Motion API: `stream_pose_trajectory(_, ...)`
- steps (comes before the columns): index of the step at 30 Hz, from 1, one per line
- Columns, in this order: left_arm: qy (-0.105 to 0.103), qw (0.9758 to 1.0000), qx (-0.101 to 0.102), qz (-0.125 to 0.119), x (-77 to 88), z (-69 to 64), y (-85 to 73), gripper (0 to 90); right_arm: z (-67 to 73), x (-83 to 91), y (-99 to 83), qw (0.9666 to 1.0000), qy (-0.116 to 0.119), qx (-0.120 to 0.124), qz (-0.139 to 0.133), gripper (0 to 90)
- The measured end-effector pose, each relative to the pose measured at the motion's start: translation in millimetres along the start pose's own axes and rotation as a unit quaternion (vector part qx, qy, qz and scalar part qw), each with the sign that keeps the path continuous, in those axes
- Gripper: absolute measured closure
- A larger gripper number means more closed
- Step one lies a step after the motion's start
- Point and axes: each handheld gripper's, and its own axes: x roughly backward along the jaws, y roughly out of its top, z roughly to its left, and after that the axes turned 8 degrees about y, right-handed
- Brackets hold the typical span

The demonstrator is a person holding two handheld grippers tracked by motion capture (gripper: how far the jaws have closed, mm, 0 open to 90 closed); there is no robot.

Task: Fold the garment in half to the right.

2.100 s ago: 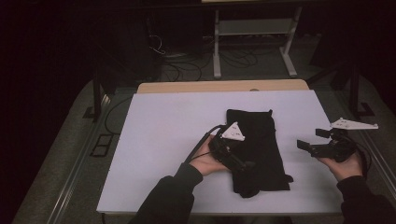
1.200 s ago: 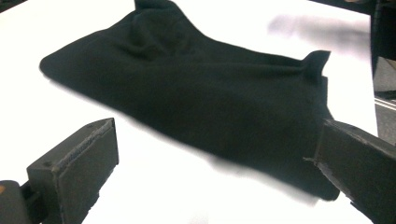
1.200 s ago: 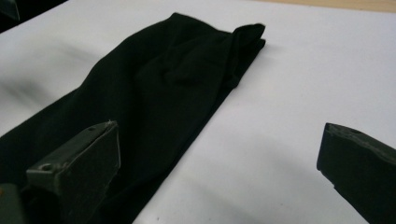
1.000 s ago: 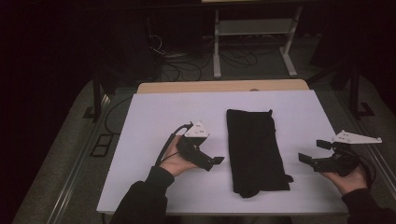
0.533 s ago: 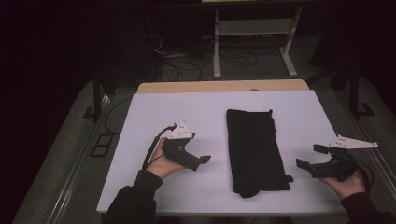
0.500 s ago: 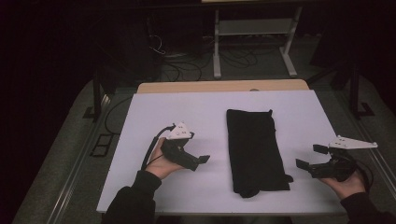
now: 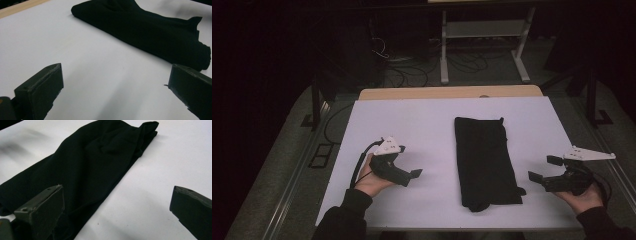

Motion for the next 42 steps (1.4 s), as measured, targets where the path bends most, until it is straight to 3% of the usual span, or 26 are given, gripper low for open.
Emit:
stream_pose_trajectory(16,0.018,0.9997,0.010,0.012,12.5,9.3,-31.1,0.0,-0.9,-0.4,-0.8,1.0000,-0.001,-0.001,0.003,0.0)
stream_pose_trajectory(27,0.022,0.9992,0.029,0.015,24.5,16.3,-55.5,0.0,-0.7,0.1,-0.7,1.0000,-0.001,-0.001,0.002,0.0)
stream_pose_trajectory(38,0.058,0.9969,0.050,0.015,41.6,28.9,-78.0,0.0,-0.4,0.2,-0.6,1.0000,-0.001,0.000,0.002,0.0)
stream_pose_trajectory(42,0.077,0.9946,0.068,0.013,49.5,36.6,-87.4,0.0,-0.5,0.3,-0.6,1.0000,-0.001,0.000,0.002,0.0)
